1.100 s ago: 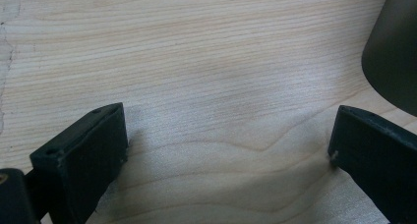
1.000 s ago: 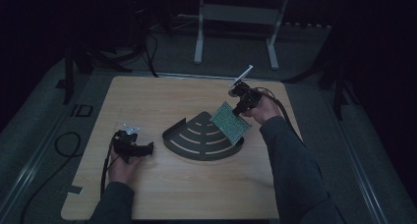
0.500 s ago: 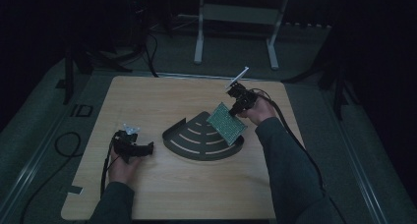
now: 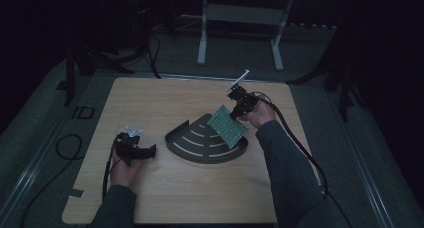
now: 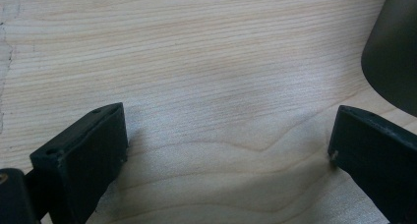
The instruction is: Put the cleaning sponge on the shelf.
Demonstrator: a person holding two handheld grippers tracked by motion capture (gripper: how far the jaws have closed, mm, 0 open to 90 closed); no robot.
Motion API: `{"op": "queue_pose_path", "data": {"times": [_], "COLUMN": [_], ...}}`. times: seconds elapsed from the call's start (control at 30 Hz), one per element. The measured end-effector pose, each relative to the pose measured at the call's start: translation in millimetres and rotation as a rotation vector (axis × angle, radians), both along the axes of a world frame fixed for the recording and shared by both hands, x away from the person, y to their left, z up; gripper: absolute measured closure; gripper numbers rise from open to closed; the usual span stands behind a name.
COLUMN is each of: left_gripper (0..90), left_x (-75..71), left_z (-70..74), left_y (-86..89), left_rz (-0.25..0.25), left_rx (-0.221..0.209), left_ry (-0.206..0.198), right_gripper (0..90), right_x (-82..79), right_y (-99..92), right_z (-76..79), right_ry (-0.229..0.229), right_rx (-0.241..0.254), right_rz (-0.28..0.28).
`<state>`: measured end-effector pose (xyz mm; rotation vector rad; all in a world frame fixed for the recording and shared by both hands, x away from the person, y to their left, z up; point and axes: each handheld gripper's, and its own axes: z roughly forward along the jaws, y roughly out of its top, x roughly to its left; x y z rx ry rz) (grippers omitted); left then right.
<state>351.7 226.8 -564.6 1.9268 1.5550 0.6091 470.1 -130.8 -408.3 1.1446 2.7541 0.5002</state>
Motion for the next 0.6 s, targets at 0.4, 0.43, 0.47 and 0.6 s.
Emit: {"op": "queue_pose_path", "data": {"times": [0.4, 0.43, 0.47, 0.6], "left_gripper": [1.7, 1.7, 1.7, 1.7], "left_x": [0.0, 0.0, 0.0, 0.0], "left_z": [-0.1, -0.1, -0.1, 0.0], "left_y": [-0.1, -0.1, -0.1, 0.0], "left_rz": [0.001, 0.001, 0.001, 0.0], "left_rx": [-0.001, -0.002, -0.001, 0.0], "left_ry": [-0.001, -0.001, -0.001, 0.0], "right_gripper": [89.7, 89.7, 89.7, 89.7], "right_x": [-0.7, -0.9, -1.0, -3.4], "right_y": [6.2, 6.8, 7.2, 9.9], "right_z": [-7.8, -8.5, -9.1, -11.8], "right_ry": [-0.002, 0.0, -0.001, -0.002], "right_rx": [-0.016, -0.015, -0.015, -0.021], "right_rz": [0.002, 0.001, 0.001, 0.002]}}
